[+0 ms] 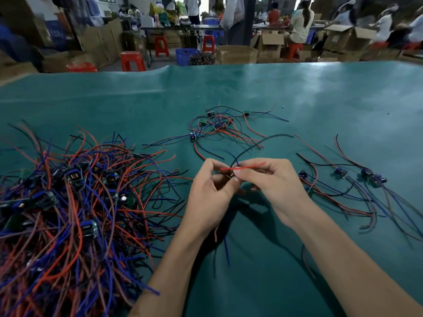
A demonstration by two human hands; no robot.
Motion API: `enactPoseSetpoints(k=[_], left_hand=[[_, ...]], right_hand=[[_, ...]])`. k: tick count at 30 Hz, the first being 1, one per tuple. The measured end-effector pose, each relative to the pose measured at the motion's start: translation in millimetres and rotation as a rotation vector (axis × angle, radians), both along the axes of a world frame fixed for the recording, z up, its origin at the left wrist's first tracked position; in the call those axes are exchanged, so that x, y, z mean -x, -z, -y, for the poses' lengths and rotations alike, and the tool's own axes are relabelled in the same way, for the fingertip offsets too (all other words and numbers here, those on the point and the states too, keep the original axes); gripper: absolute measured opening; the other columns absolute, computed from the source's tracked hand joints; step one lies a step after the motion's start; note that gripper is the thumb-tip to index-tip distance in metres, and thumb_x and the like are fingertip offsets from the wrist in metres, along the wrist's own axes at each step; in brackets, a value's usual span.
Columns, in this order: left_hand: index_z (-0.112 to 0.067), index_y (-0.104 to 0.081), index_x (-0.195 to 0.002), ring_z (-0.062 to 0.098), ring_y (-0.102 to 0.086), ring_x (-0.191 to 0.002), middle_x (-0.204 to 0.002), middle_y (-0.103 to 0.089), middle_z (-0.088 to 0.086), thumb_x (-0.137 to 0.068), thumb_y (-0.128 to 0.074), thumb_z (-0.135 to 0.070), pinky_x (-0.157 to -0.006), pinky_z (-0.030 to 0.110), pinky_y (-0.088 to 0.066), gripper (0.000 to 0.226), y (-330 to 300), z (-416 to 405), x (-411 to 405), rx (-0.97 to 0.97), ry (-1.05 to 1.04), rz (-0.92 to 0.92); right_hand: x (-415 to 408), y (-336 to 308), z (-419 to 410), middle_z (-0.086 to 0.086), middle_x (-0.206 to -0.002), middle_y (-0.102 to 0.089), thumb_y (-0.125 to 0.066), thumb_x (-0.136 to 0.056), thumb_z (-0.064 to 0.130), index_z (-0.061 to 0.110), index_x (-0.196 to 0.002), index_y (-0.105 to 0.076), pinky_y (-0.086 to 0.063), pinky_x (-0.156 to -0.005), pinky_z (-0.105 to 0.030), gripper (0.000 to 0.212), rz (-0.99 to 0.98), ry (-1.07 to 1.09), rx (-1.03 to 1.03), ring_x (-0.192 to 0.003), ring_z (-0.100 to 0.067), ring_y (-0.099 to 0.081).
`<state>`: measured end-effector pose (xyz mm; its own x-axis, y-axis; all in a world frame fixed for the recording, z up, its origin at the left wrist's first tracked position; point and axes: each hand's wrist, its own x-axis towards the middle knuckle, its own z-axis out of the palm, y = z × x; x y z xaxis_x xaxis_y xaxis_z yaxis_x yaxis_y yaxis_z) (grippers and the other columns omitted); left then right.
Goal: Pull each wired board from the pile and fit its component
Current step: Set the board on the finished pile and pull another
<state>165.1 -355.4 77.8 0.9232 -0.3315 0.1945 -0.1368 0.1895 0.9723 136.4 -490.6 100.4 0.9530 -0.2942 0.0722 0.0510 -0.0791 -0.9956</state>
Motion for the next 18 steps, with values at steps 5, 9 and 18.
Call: enactPoseSetpoints(k=[5,9,18], left_hand=[[-0.013,-0.054,-0.095,0.025,-0.062,-0.075,-0.077,-0.065,0.008,-0.087,-0.071,-0.003,-0.069,0.031,-0.050,0.021,2.0,-2.4,-2.6,0.042,0.023,0.057],[-0.008,-0.061,-0.093,0.015,-0.060,-0.074,-0.081,-0.068,0.003,-0.082,-0.072,-0.015,-0.070,0.028,-0.048,0.017,3.5,-2.7,-3.5,0.019,-0.046,0.138],[-0.017,-0.064,-0.089,0.009,-0.070,-0.064,-0.080,-0.073,-0.007,-0.098,-0.058,-0.006,-0.046,0.014,-0.036,0.015,-1.5,-5.5,-2.0,0.060,-0.133,-0.049]], right_hand=[[-0.2,-3.2,2.6,-0.005,-0.078,-0.074,-0.076,-0.087,0.007,0.012,-0.083,-0.076,-0.055,-0.060,-0.024,0.006,0.035,0.104,-0.201,-0.072,-0.013,-0.069],[-0.2,-5.1,0.8,-0.006,-0.076,-0.071,-0.071,-0.094,0.015,0.012,-0.089,-0.071,-0.057,-0.060,-0.026,0.006,0.023,0.140,-0.267,-0.070,-0.017,-0.068],[3.3,-8.2,6.7,-0.007,-0.078,-0.068,-0.061,-0.097,0.003,0.011,-0.090,-0.064,-0.058,-0.062,-0.030,0.012,-0.034,-0.074,-0.323,-0.063,-0.021,-0.066]])
